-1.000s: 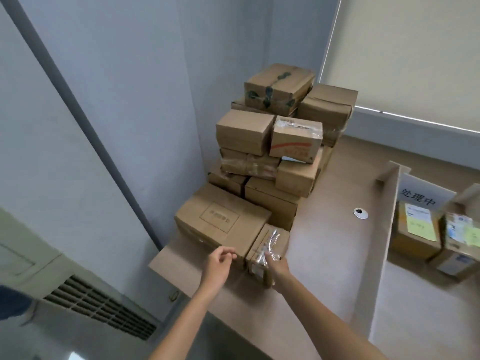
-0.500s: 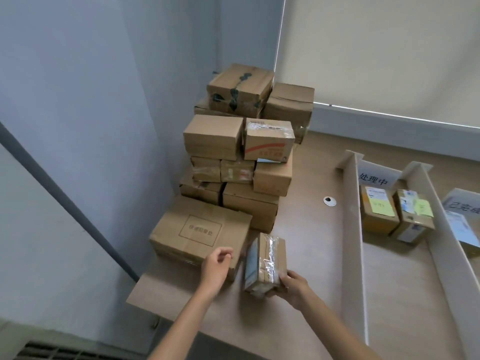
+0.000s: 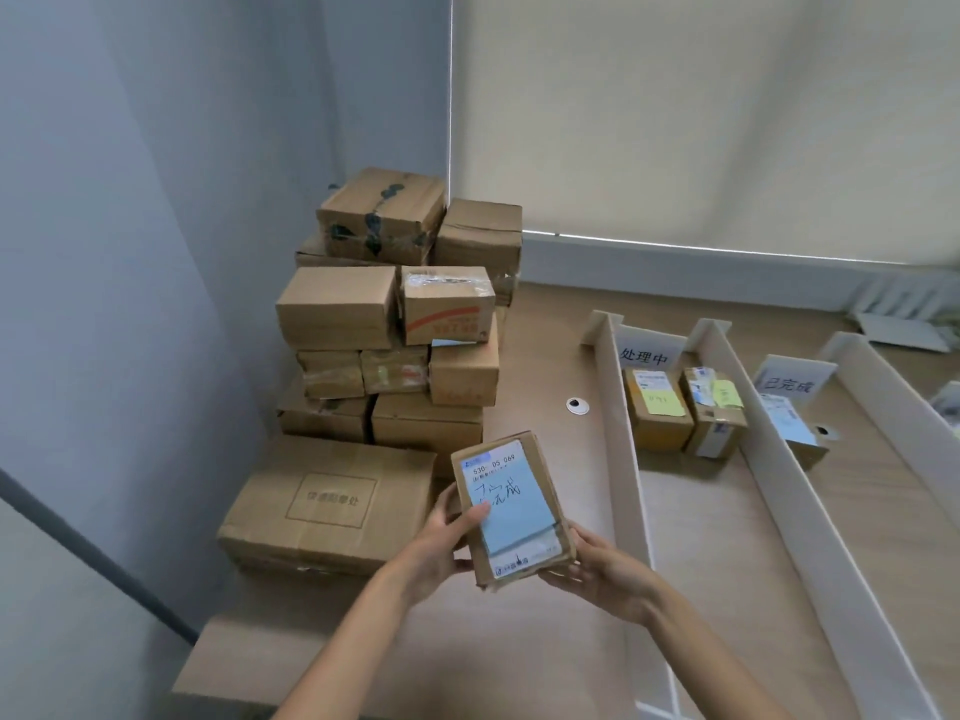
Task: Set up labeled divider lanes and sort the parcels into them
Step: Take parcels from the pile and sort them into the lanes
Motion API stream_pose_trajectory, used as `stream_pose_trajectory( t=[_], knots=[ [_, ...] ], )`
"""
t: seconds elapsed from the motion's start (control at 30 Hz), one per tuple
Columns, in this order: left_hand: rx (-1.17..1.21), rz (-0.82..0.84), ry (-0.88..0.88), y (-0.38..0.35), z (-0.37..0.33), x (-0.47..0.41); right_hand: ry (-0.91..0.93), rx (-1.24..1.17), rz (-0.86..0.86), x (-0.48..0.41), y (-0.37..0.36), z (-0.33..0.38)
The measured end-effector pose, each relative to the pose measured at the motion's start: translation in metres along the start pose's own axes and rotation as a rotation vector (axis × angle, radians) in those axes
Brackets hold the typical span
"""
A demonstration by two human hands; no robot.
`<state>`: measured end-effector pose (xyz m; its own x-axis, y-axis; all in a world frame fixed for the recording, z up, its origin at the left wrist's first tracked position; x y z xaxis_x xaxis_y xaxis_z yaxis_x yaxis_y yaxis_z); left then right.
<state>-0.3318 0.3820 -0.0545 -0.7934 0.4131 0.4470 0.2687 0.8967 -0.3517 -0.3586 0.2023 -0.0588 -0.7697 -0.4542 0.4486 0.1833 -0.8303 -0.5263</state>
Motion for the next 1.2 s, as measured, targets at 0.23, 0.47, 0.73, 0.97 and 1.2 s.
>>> stream_pose_trajectory(
  t=[0.23, 0.47, 0.73, 0.97, 1.2],
  knots=[
    [-0.113, -0.086, -0.070, -0.028, -0.016, -0.013, 0.150, 0.154, -0.232, 0.027, 0.019, 0.018],
    [-0.223, -0.050, -0.128, -0.083, -0.022, -0.026, 0.272, 0.391, -0.352, 0.070, 0.023, 0.035],
    [-0.379, 0.088, -0.255, -0.171, -0.021, -0.043, 0.435, 0.148, -0.511, 0.136, 0.075, 0.043],
    [-0.571, 0.134, -0.329, -0.258, -0.008, -0.070, 0.517, 0.042, -0.622, 0.201, 0.135, 0.048],
    [-0.653, 0.162, -0.391, -0.363, 0.008, -0.105, 0.529, 0.034, -0.782, 0.265, 0.229, 0.070]
  ],
)
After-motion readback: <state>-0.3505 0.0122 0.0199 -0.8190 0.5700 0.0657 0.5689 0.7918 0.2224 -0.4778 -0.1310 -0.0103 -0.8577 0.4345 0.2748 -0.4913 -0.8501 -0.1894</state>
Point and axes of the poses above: each hand's wrist, its own x-axis away from the middle knuckle, its own y-axis out of the back of the hand, z = x × y, the point moved 8 cm from there along -x, towards the middle knuckle, and after that the axes turned 4 degrees about z, right-handed, at the moved point
